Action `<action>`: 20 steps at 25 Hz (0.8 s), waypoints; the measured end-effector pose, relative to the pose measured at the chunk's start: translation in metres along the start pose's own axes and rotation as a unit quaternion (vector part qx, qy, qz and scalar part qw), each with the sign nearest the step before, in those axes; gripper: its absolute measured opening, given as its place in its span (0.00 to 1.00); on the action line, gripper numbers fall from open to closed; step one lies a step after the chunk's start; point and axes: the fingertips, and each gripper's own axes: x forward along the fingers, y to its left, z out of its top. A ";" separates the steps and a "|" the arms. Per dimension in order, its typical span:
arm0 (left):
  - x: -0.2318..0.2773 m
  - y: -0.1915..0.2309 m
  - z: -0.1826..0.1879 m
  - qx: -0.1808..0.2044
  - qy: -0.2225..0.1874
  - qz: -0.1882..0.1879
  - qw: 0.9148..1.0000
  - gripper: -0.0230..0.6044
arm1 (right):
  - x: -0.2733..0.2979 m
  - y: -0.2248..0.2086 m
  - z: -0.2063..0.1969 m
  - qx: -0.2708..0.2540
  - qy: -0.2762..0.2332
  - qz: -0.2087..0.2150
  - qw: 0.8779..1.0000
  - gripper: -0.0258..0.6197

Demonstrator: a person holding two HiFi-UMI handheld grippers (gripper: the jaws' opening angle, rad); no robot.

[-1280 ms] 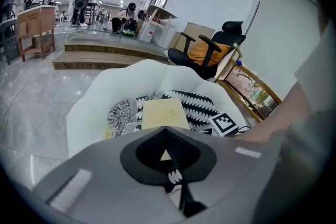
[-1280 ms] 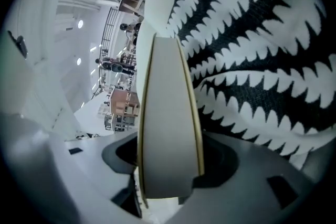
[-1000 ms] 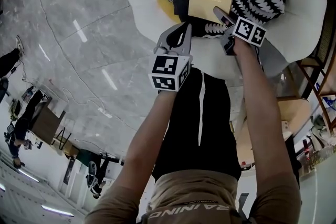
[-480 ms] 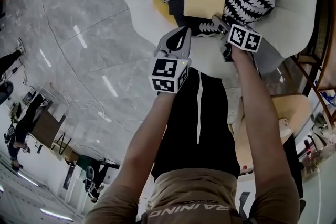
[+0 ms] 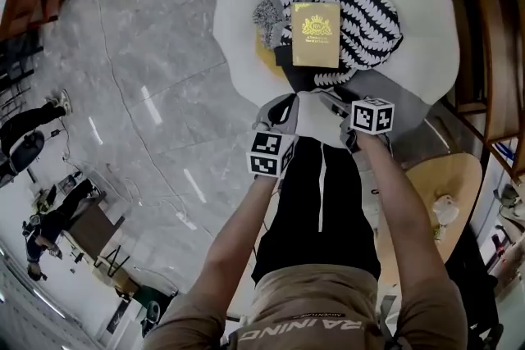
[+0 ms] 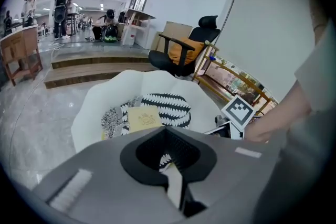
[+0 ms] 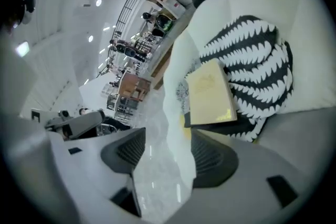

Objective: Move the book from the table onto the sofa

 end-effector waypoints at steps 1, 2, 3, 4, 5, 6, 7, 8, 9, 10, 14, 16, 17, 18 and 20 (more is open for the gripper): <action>-0.009 -0.005 0.005 0.008 0.000 -0.002 1.000 0.03 | -0.009 0.013 0.001 -0.002 -0.005 0.011 1.000 0.46; -0.020 -0.011 0.008 0.018 0.002 -0.003 1.000 0.03 | -0.022 0.027 0.001 0.001 -0.013 0.019 1.000 0.37; -0.034 -0.020 0.010 0.030 0.005 -0.002 1.000 0.03 | -0.038 0.040 0.001 0.005 -0.021 0.023 1.000 0.21; -0.046 -0.029 0.012 0.042 0.008 -0.003 0.999 0.03 | -0.054 0.055 0.002 0.004 -0.032 0.025 0.999 0.16; -0.057 -0.036 0.018 0.050 0.007 -0.004 0.999 0.03 | -0.069 0.069 0.008 -0.003 -0.043 0.029 0.999 0.09; -0.064 -0.040 0.026 0.052 0.003 -0.005 0.999 0.03 | -0.081 0.083 0.018 -0.014 -0.056 0.035 0.998 0.06; -0.070 -0.043 0.036 0.051 -0.002 -0.006 0.999 0.03 | -0.090 0.097 0.029 -0.027 -0.067 0.044 0.996 0.05; -0.075 -0.046 0.046 0.053 -0.008 -0.007 0.999 0.03 | -0.100 0.112 0.038 -0.040 -0.074 0.056 0.995 0.05; -0.081 -0.050 0.054 0.057 -0.011 -0.007 0.998 0.03 | -0.109 0.129 0.044 -0.054 -0.075 0.069 0.993 0.05; -0.089 -0.056 0.060 0.062 -0.012 -0.009 0.998 0.03 | -0.119 0.146 0.047 -0.068 -0.072 0.079 0.992 0.05; -0.130 -0.092 0.078 0.101 -0.012 -0.031 0.994 0.03 | -0.164 0.211 0.048 -0.118 -0.064 0.099 0.986 0.05; -0.142 -0.104 0.091 0.114 -0.020 -0.037 0.993 0.03 | -0.183 0.224 0.054 -0.126 -0.072 0.087 0.986 0.05; -0.147 -0.108 0.098 0.118 -0.024 -0.038 0.992 0.03 | -0.192 0.228 0.058 -0.121 -0.081 0.081 0.986 0.05; -0.153 -0.111 0.104 0.120 -0.028 -0.038 0.992 0.03 | -0.200 0.234 0.060 -0.114 -0.091 0.076 0.986 0.05; -0.167 -0.116 0.117 0.118 -0.041 -0.036 0.992 0.03 | -0.219 0.250 0.065 -0.117 -0.111 0.071 0.984 0.05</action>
